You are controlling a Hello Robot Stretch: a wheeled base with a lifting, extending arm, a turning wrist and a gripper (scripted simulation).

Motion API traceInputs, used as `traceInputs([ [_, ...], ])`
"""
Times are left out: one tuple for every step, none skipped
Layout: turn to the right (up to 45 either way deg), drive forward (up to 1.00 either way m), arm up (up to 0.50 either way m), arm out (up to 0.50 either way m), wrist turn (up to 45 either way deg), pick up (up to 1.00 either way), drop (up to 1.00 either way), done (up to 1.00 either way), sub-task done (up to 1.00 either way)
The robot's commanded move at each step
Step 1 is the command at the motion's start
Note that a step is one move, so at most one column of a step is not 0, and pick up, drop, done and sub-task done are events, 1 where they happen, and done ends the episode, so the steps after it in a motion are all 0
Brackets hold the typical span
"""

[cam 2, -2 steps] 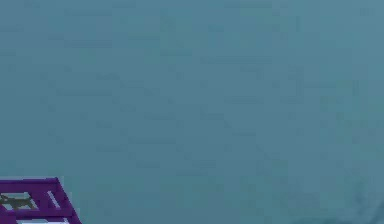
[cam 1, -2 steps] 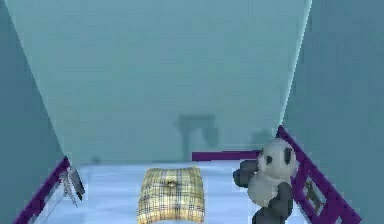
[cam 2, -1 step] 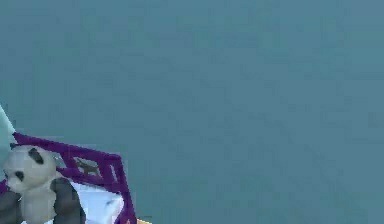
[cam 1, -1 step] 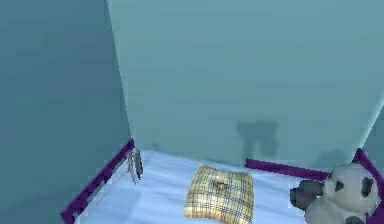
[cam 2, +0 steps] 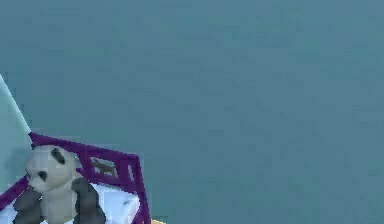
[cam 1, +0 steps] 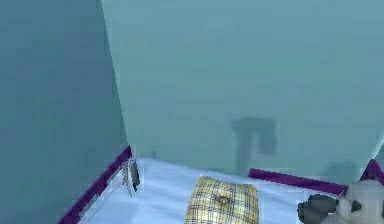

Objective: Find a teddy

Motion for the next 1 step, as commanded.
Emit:
traceInputs([
  [45.0,0.00,0.00,0.00,0.0,0.00,0.00,0.00,0.00],
])
